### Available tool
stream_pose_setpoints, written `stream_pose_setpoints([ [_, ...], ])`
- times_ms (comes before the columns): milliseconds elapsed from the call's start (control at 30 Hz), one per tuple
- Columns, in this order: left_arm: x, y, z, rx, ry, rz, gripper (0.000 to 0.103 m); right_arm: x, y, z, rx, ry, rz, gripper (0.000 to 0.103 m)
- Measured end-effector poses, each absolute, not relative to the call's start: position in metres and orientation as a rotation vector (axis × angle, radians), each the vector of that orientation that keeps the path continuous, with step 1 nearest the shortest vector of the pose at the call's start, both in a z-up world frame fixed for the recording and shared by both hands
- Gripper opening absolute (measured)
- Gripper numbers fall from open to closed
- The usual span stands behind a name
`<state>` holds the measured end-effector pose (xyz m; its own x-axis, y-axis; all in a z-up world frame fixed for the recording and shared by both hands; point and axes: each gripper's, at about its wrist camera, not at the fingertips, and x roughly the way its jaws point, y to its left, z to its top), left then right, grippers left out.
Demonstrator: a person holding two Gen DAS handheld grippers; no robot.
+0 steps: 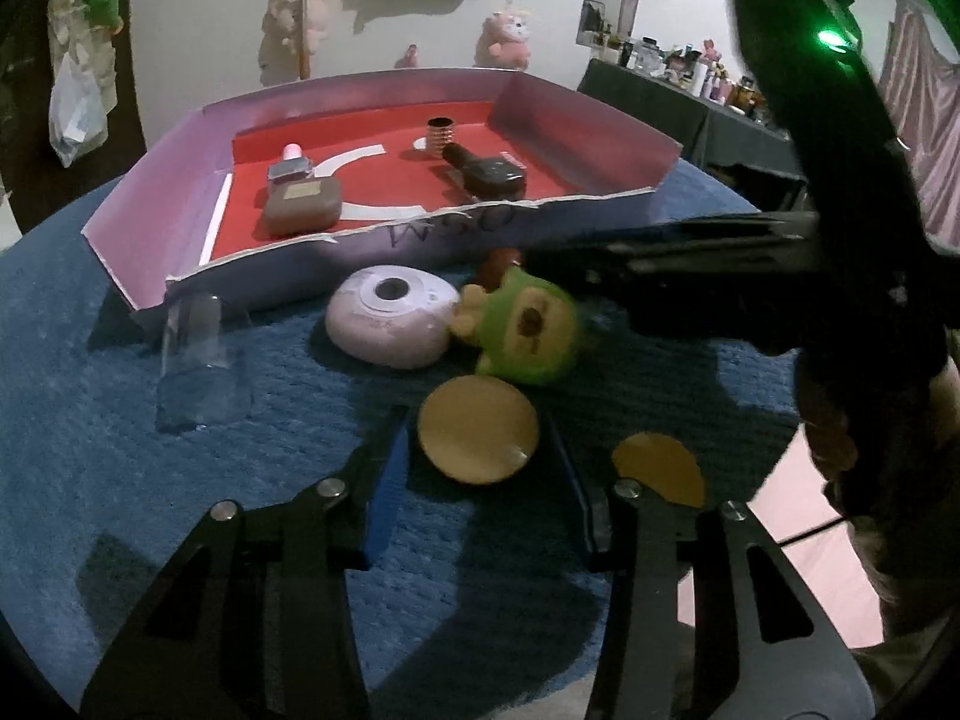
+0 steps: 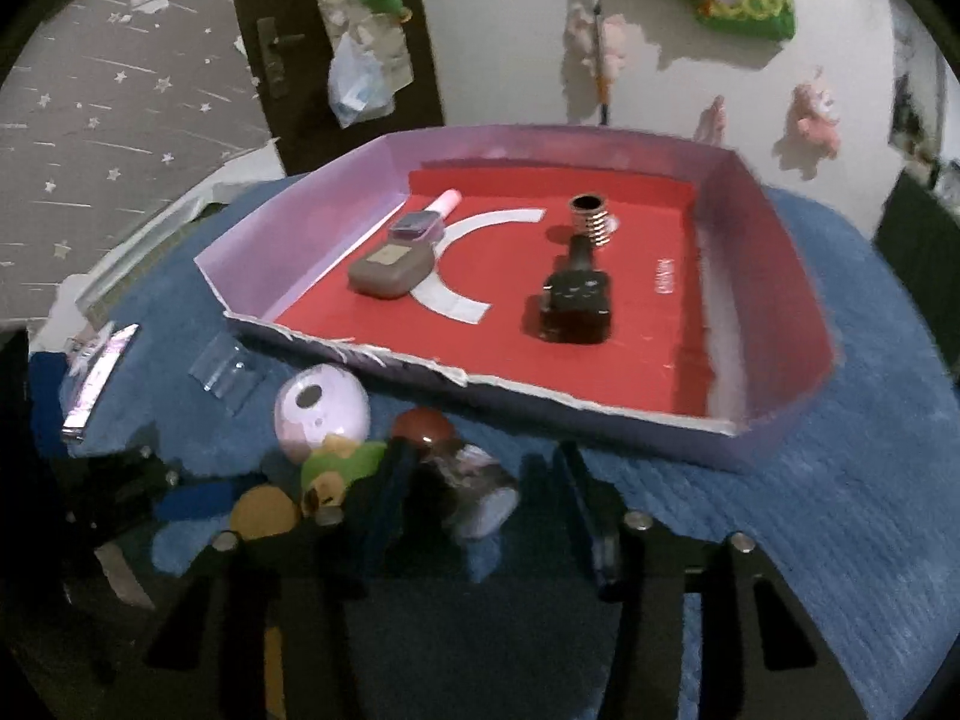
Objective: Organize rigid objects
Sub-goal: 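Grasp the tan round puff with the left gripper while the right grasps the brown-capped glass jar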
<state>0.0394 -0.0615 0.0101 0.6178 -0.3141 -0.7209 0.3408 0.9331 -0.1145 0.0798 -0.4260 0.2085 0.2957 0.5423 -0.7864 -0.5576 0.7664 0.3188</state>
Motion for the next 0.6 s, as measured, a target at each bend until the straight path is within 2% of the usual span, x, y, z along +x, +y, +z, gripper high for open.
stream_pose_setpoints([
  [267,0.038,-0.059,0.010,0.020,0.824,-0.376,0.042,0.058,-0.441,0.212,0.001,1.058,0.740,0.040],
  [367,0.040,-0.058,0.010,0.028,0.821,-0.372,0.042,0.053,-0.436,0.214,-0.040,1.037,0.705,0.040],
  [467,0.041,-0.056,0.010,0.023,0.821,-0.369,0.037,0.043,-0.424,0.219,-0.174,0.978,0.597,0.039],
  [600,0.040,-0.053,0.012,0.004,0.808,-0.363,0.037,0.038,-0.433,0.220,-0.171,0.987,0.567,0.039],
])
